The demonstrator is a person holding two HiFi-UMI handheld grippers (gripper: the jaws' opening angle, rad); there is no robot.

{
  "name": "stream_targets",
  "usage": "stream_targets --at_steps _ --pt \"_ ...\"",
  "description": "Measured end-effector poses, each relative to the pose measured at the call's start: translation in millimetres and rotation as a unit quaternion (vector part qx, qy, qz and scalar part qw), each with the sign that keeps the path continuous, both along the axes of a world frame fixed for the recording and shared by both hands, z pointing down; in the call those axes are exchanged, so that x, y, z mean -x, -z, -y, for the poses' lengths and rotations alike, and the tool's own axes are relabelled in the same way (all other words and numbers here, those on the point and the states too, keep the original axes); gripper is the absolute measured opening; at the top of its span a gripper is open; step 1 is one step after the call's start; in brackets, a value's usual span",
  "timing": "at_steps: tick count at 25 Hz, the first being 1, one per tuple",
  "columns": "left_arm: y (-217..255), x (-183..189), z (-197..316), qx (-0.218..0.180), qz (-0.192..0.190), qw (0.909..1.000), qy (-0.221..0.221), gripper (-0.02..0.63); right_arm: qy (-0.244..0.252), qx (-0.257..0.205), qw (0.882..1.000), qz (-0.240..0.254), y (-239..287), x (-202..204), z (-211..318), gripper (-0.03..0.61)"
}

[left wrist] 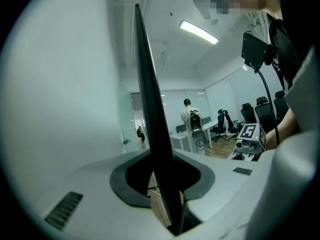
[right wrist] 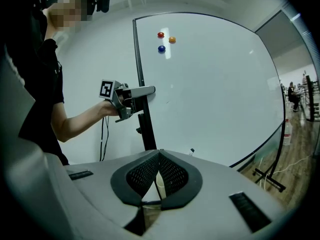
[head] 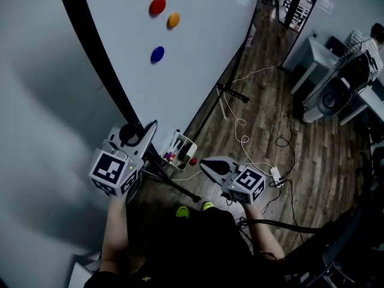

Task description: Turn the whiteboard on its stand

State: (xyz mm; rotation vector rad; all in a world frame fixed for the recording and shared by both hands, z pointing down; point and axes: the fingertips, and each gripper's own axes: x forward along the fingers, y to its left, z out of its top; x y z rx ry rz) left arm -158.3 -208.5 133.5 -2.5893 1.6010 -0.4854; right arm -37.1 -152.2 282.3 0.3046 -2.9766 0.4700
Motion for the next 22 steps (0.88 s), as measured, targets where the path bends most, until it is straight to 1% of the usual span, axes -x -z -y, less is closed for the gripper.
stream_targets --at_steps 2,6,8,13,15,22 --pt "-1.6 -1.7 3.2 0.004 0.004 1.0 -0.001 0.121 -0.015 0.002 1.0 0.0 -0.9 -1.8 0.9 0.0" --pt "-4.7 1.2 4.6 0.013 -0.019 0.9997 -0.004 0.11 -0.031 0.003 1.0 0.0 -1.5 3.5 0.9 0.0" --pt "-9.6 -0.1 5.4 0.017 -0.022 0.9996 -0.006 0.101 -0.035 0.002 0.999 0.0 -5.5 6.0 0.8 0.0" --pt "-15.5 2.1 8.4 0.024 0.007 0.9997 0.003 0.103 -0.039 -0.001 0.999 -0.003 -10.1 16.0 -0.7 0.0" --pt "-17.6 3.6 10.4 0.028 0.012 0.9995 0.005 0.103 -0.043 -0.003 0.999 -0.006 -12.1 18.5 -1.5 0.0" --pt "-31.3 -5.7 25.1 0.031 0.03 0.9991 0.004 0.095 -0.073 0.001 0.997 -0.011 -29.8 3.2 2.5 0.0"
